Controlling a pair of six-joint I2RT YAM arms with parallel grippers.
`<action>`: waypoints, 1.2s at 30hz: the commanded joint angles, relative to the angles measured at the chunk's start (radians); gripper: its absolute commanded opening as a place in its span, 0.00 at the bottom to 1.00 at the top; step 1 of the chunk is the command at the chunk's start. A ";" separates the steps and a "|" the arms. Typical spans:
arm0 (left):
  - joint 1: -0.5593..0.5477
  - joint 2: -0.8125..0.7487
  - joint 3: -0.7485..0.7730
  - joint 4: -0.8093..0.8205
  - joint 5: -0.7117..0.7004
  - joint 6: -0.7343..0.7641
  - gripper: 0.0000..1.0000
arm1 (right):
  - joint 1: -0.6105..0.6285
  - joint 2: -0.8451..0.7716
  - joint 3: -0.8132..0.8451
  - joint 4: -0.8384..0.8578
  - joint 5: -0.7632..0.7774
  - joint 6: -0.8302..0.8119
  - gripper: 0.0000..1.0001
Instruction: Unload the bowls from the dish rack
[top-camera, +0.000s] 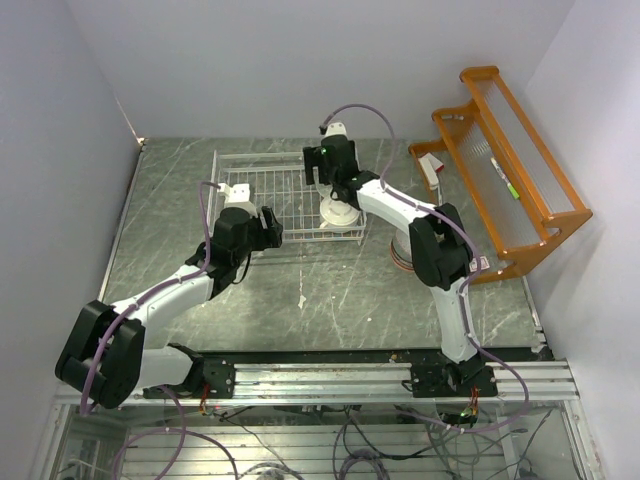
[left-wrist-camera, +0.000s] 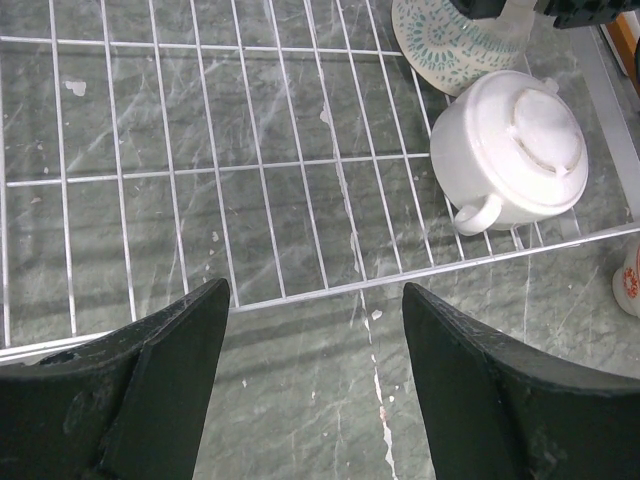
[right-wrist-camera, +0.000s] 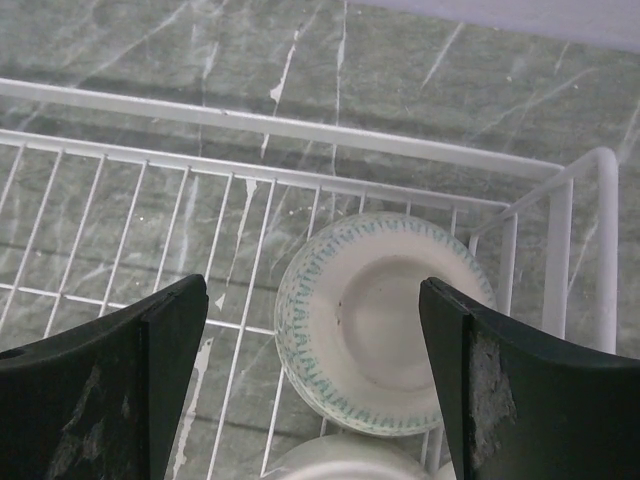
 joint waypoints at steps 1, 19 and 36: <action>-0.017 -0.017 -0.009 0.022 0.001 0.008 0.80 | 0.027 0.026 0.038 0.014 0.103 -0.019 0.86; -0.019 -0.012 -0.005 0.014 0.006 0.012 0.79 | 0.042 0.041 -0.001 -0.007 -0.027 0.046 0.73; -0.020 -0.015 -0.001 0.009 0.000 0.019 0.79 | 0.050 -0.008 -0.045 0.031 -0.231 0.111 0.72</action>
